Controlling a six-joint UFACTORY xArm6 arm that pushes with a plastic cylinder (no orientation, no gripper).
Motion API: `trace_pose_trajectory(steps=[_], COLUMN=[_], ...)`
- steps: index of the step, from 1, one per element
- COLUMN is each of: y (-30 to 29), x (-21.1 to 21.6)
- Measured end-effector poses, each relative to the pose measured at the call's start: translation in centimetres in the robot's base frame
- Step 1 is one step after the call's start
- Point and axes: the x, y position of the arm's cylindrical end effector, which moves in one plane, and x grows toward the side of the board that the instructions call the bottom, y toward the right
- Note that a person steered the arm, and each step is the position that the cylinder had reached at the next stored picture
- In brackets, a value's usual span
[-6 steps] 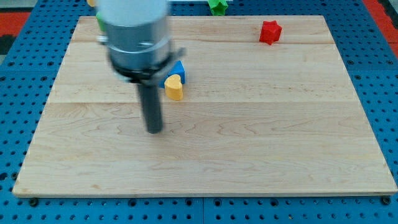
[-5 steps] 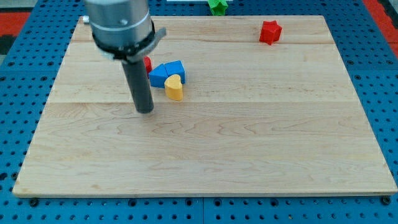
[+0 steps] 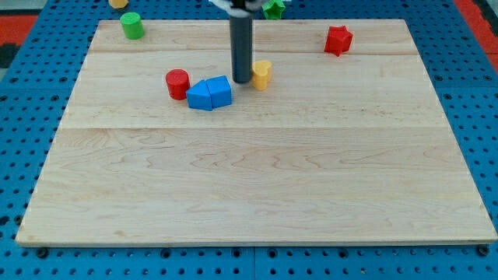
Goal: Slide the yellow heart to the top center
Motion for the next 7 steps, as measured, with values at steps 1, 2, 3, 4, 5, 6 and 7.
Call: trace_pose_trajectory(steps=[1, 2, 3, 4, 5, 6, 7], y=[1.0, 0.0, 2.7, 5.6, 8.5, 9.2, 10.5], x=[0.8, 4.7, 7.1, 6.9, 5.6, 7.9, 7.6])
